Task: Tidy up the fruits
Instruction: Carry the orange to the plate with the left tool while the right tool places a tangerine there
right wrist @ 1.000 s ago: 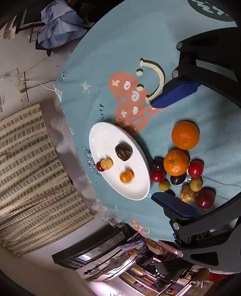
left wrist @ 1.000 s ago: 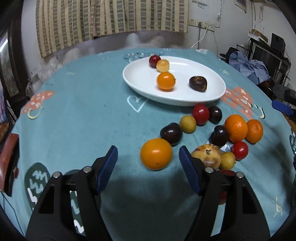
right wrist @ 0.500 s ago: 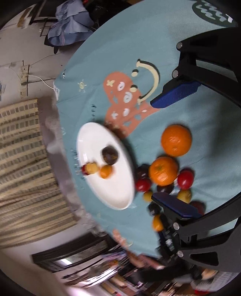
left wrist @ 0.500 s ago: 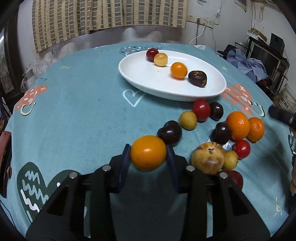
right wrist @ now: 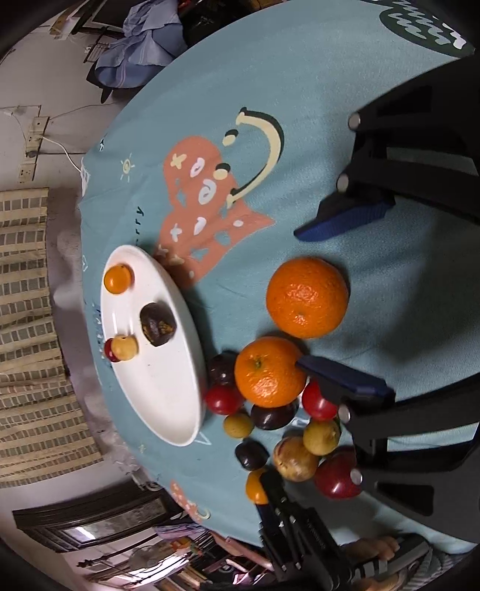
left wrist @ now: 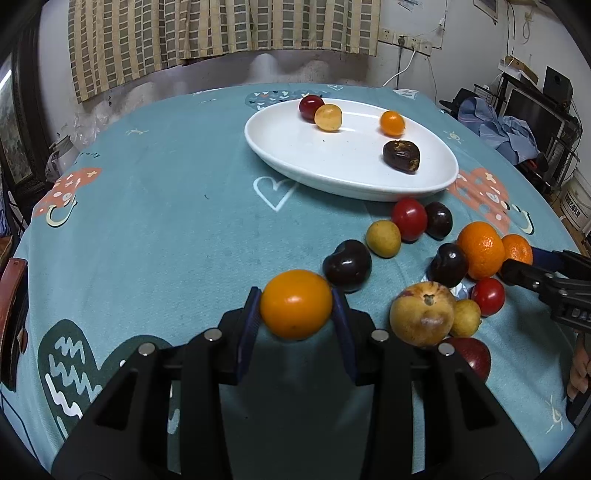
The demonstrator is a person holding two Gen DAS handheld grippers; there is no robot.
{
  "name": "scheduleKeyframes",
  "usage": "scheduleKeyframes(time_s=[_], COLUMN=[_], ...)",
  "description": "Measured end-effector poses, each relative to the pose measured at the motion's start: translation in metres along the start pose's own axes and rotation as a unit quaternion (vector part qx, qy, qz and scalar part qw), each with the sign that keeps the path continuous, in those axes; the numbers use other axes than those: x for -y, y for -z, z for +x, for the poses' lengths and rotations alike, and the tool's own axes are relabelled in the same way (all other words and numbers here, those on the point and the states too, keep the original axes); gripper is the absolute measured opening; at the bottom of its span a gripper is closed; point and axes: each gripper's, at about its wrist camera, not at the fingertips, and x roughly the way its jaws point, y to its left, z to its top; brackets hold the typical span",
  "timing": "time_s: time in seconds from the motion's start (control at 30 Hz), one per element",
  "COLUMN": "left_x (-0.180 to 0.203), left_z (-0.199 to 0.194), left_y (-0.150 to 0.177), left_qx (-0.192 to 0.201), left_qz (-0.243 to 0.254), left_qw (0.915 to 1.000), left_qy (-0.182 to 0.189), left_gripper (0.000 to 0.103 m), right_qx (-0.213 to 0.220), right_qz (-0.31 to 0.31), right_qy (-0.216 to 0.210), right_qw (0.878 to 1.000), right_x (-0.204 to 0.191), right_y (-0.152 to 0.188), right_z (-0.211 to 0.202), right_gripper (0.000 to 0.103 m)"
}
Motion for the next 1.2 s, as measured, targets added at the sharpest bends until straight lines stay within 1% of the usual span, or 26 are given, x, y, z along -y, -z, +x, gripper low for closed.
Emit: scheduleKeyframes(time_s=[0.03, 0.07, 0.17, 0.3, 0.4, 0.47, 0.6, 0.67, 0.7, 0.73, 0.83, 0.93, 0.97, 1.0, 1.03, 1.07, 1.1, 1.13, 1.2], left_x=[0.000, 0.000, 0.001, 0.000, -0.004, -0.005, -0.003, 0.000, 0.002, 0.006, 0.012, 0.017, 0.018, 0.018, 0.018, 0.017, 0.014, 0.011, 0.005], left_z=[0.000, 0.000, 0.000, -0.014, -0.026, -0.029, -0.032, -0.025, -0.020, -0.012, 0.013, 0.033, 0.037, 0.039, 0.039, 0.037, 0.033, 0.029, 0.022], left_y=[0.001, 0.001, 0.001, -0.003, -0.015, -0.034, -0.076, -0.095, -0.102, -0.108, -0.113, -0.109, -0.107, -0.106, -0.106, -0.105, -0.105, -0.106, -0.106], left_qx=[0.000, 0.000, 0.002, 0.029, 0.047, 0.053, 0.072, 0.078, 0.078, 0.074, 0.057, 0.035, 0.031, 0.032, 0.041, 0.051, 0.063, 0.069, 0.070], left_qz=[0.001, 0.002, 0.002, -0.003, -0.017, -0.020, -0.024, -0.029, -0.030, -0.030, -0.032, -0.028, -0.025, -0.022, -0.021, -0.023, -0.028, -0.033, -0.044], left_qw=[1.0000, 1.0000, 1.0000, 0.9996, 0.9987, 0.9984, 0.9971, 0.9965, 0.9965, 0.9968, 0.9979, 0.9989, 0.9991, 0.9990, 0.9989, 0.9984, 0.9976, 0.9971, 0.9965], left_qy=[-0.001, -0.002, -0.002, -0.003, 0.003, 0.004, 0.003, 0.001, 0.000, 0.000, 0.003, 0.014, 0.018, 0.020, 0.013, 0.004, -0.002, 0.003, 0.012], left_gripper=[0.039, 0.039, 0.039, 0.039, 0.039, 0.039, 0.039, 0.039, 0.039, 0.039, 0.039, 0.039, 0.041, 0.045, 0.064, 0.076, 0.077, 0.077, 0.077], right_qx=[0.000, 0.001, 0.012, 0.071, 0.085, 0.089, 0.113, 0.118, 0.118, 0.116, 0.094, 0.074, 0.063, 0.058, 0.064, 0.079, 0.094, 0.108, 0.123], right_qz=[0.001, 0.002, 0.004, 0.017, 0.024, 0.021, -0.005, -0.013, -0.014, -0.012, 0.010, 0.038, 0.047, 0.052, 0.060, 0.065, 0.065, 0.063, 0.062], right_qy=[-0.001, -0.002, -0.010, -0.015, -0.029, -0.039, -0.031, -0.026, -0.023, -0.024, -0.029, -0.044, -0.047, -0.047, -0.043, -0.040, -0.043, -0.050, -0.057], right_qw=[1.000, 1.000, 1.000, 0.997, 0.996, 0.995, 0.993, 0.993, 0.993, 0.993, 0.995, 0.996, 0.996, 0.996, 0.995, 0.994, 0.992, 0.991, 0.989], right_x=[0.001, 0.001, 0.002, 0.007, 0.010, 0.008, -0.004, -0.009, -0.011, -0.011, -0.005, 0.007, 0.010, 0.012, 0.014, 0.016, 0.016, 0.016, 0.013], right_y=[0.000, -0.001, -0.001, -0.007, -0.016, -0.033, -0.082, -0.099, -0.110, -0.115, -0.129, -0.128, -0.128, -0.129, -0.129, -0.129, -0.129, -0.129, -0.129], right_z=[0.000, 0.000, -0.005, -0.034, -0.044, -0.050, -0.062, -0.055, -0.045, -0.038, 0.001, 0.030, 0.037, 0.039, 0.036, 0.030, 0.023, 0.014, 0.000], right_gripper=[0.046, 0.043, 0.042, 0.043, 0.043, 0.043, 0.043, 0.043, 0.043, 0.043, 0.043, 0.044, 0.047, 0.051, 0.066, 0.068, 0.068, 0.068, 0.068])
